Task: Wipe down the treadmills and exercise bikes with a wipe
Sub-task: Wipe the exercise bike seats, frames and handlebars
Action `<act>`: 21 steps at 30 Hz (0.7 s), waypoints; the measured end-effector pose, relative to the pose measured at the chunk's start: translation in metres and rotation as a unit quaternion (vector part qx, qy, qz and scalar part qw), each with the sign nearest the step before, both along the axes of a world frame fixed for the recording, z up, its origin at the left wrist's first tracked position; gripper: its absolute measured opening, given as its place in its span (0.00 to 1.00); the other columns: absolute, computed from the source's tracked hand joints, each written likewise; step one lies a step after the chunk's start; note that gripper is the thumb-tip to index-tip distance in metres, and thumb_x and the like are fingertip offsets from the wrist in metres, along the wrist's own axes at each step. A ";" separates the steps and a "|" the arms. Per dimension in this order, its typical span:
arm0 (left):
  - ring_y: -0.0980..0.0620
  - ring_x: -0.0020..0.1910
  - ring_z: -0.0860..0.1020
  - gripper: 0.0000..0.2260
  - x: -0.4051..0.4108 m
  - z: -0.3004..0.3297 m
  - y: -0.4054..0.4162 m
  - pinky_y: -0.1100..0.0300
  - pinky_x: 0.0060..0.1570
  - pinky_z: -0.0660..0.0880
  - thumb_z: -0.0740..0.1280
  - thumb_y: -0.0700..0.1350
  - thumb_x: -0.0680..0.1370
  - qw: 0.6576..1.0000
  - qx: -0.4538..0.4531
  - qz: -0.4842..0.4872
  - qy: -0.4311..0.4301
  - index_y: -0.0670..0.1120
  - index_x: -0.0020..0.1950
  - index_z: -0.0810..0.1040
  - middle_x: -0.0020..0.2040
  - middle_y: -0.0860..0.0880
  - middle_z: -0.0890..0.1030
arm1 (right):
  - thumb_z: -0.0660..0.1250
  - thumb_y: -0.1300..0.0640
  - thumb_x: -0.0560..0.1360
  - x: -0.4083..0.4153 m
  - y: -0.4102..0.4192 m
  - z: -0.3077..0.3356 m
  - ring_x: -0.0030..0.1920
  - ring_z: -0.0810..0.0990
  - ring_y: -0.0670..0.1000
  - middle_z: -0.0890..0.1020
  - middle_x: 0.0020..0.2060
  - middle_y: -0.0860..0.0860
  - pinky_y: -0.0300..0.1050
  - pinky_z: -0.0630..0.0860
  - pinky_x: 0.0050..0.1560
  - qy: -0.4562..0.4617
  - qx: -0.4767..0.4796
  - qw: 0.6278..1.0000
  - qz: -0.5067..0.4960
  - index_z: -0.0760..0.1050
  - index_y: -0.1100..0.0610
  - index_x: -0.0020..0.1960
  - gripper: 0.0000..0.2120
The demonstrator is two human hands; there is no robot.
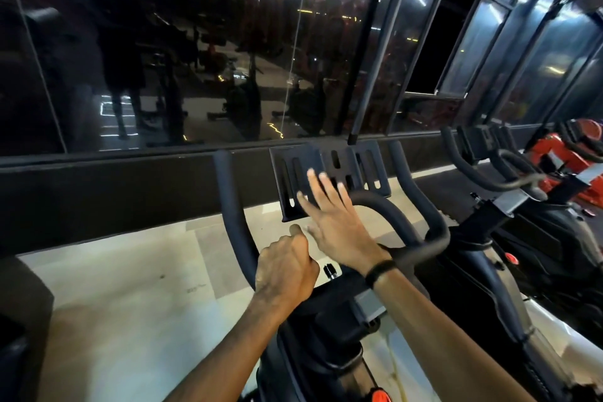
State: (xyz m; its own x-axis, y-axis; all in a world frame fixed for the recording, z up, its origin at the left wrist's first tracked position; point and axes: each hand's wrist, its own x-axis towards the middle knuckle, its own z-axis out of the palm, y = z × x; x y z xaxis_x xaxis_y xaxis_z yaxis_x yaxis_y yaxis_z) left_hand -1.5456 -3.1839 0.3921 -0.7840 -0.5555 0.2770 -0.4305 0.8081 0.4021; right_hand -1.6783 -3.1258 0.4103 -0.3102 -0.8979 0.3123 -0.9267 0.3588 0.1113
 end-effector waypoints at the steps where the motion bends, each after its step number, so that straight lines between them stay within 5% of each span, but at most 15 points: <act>1: 0.41 0.51 0.80 0.14 0.000 0.000 0.001 0.53 0.46 0.69 0.59 0.42 0.78 1.000 0.002 -0.004 0.001 0.42 0.64 0.68 0.53 0.44 0.81 | 0.59 0.53 0.84 0.008 0.013 -0.006 0.80 0.38 0.55 0.42 0.81 0.54 0.60 0.43 0.79 0.000 0.018 1.000 0.012 0.56 0.53 0.80 0.27; 9: 0.44 0.48 0.81 0.16 -0.003 -0.001 0.006 0.55 0.41 0.69 0.60 0.42 0.79 0.999 -0.027 -0.008 0.021 0.45 0.66 0.64 0.53 0.46 0.79 | 0.53 0.52 0.86 0.012 0.025 -0.014 0.78 0.30 0.51 0.35 0.80 0.50 0.56 0.36 0.79 -0.056 -0.017 0.998 -0.038 0.46 0.49 0.82 0.28; 15: 0.46 0.57 0.75 0.30 -0.013 -0.005 -0.001 0.52 0.56 0.73 0.68 0.40 0.73 0.995 -0.078 -0.011 0.064 0.45 0.73 0.62 0.61 0.45 0.72 | 0.50 0.48 0.86 -0.023 -0.017 0.004 0.77 0.27 0.53 0.32 0.78 0.55 0.56 0.30 0.77 -0.136 -0.107 0.980 -0.097 0.36 0.48 0.81 0.31; 21: 0.47 0.52 0.74 0.13 -0.031 0.001 -0.005 0.52 0.51 0.70 0.62 0.47 0.79 0.987 -0.131 -0.024 0.092 0.47 0.62 0.75 0.54 0.48 0.74 | 0.50 0.47 0.85 -0.057 -0.031 0.016 0.79 0.33 0.56 0.41 0.80 0.60 0.60 0.32 0.76 -0.177 -0.122 0.961 -0.175 0.43 0.49 0.82 0.28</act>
